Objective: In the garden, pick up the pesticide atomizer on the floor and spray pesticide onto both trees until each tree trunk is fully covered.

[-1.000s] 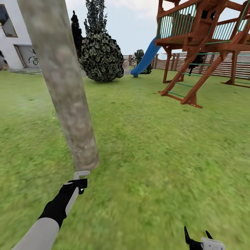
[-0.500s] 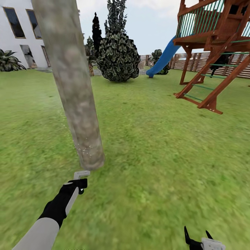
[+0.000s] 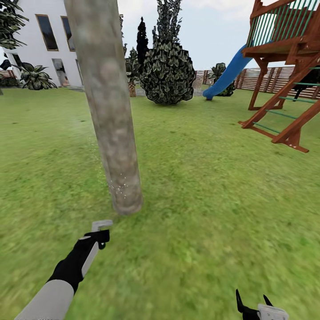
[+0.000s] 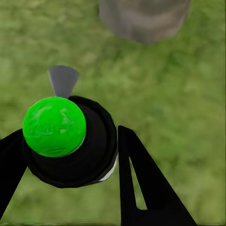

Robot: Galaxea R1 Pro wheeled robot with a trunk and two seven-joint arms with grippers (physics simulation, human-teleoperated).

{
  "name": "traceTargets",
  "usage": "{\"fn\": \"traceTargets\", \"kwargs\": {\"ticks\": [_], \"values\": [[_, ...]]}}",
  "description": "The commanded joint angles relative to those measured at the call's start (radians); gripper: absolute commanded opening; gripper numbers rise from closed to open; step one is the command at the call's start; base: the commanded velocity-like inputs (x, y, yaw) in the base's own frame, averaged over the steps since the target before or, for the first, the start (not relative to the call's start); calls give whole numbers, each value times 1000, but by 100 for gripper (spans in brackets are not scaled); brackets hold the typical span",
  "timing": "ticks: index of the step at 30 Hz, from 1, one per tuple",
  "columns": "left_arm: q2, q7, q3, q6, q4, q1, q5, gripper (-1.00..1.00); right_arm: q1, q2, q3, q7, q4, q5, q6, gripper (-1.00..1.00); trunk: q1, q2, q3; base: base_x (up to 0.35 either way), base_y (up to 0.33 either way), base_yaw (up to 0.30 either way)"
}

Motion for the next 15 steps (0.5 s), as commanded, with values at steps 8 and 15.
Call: {"fn": "traceTargets", "kwargs": {"ticks": [8,15], "values": [[6,-48,9,16,-19,-21,-10,-100,0,0,0,0,-1,0,0,100,0,0,0,0,0,1],[100,-235,9,113,-45,-75,-37,-100,0,0,0,0,0,0,-1,100,0,0,0,0,0,0]]}}
